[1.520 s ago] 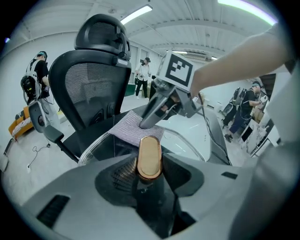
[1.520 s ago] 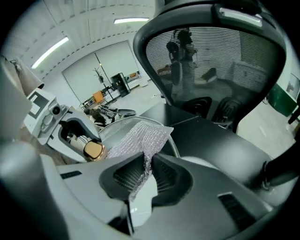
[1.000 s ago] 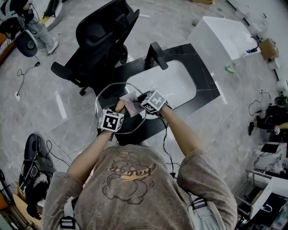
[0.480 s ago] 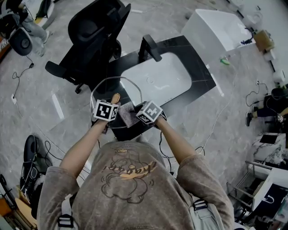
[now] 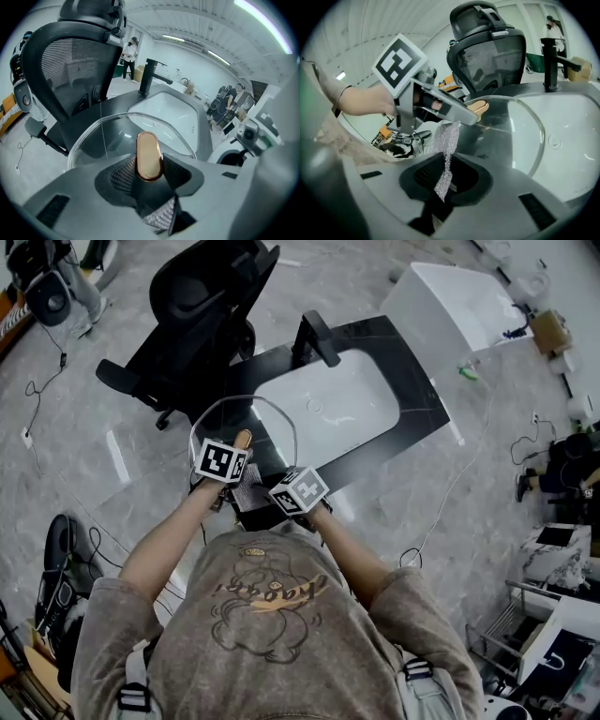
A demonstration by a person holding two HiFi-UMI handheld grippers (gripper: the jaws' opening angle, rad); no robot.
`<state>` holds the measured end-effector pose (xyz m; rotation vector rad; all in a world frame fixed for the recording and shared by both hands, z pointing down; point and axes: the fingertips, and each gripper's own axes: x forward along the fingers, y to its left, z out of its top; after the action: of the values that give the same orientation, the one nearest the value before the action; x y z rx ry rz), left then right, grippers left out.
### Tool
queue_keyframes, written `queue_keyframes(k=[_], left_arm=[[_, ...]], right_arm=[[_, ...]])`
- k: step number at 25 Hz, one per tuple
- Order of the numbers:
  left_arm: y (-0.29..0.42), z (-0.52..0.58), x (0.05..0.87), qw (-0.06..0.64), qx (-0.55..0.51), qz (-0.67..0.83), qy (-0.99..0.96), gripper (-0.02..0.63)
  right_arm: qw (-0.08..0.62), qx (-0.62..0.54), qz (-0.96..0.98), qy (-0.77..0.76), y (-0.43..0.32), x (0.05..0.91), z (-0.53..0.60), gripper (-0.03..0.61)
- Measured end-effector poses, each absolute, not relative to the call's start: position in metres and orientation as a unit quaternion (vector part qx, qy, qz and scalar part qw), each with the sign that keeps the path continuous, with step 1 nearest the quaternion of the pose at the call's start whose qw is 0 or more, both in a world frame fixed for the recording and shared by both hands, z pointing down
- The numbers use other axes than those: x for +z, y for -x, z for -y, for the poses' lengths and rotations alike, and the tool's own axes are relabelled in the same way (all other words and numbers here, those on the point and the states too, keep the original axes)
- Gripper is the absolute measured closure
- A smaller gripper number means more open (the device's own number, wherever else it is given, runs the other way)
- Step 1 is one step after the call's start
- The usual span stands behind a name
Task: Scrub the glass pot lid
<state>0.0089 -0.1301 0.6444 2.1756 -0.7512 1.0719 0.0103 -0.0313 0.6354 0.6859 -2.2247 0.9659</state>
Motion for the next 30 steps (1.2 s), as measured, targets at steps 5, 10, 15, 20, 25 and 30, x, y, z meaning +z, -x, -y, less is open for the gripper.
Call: queue_keyframes(k=[5, 10, 15, 20, 25, 30], left_arm=[[-0.01, 0.129, 0.644, 0.308, 0.406, 0.273, -0.816, 0.428], [-0.009, 0.129, 0.645, 0.307, 0.413, 0.264, -0.816, 0.426], [-0.009, 0.128, 0.646, 0.306, 0.415, 0.26, -0.816, 0.426], [-0.009, 0.129, 0.644, 0.305, 0.408, 0.268, -0.818, 0.426], [-0.01, 0.129, 0.644, 0.302, 0.407, 0.268, -0.819, 0.426], [-0.009, 0.129, 0.644, 0.302, 0.404, 0.268, -0.821, 0.426]], right_arm=[[0.293, 0.368, 0.848, -0.245, 0.027, 0.63, 0.023, 0.508], [0.288, 0.381, 0.836, -0.272, 0.043, 0.644, 0.029, 0.508], [0.284, 0.385, 0.834, -0.275, 0.053, 0.652, 0.033, 0.508], [0.298, 0.387, 0.827, -0.278, 0.049, 0.662, 0.035, 0.508], [0.317, 0.38, 0.824, -0.277, 0.026, 0.664, 0.026, 0.508], [0.315, 0.394, 0.814, -0.287, -0.004, 0.665, 0.018, 0.508]])
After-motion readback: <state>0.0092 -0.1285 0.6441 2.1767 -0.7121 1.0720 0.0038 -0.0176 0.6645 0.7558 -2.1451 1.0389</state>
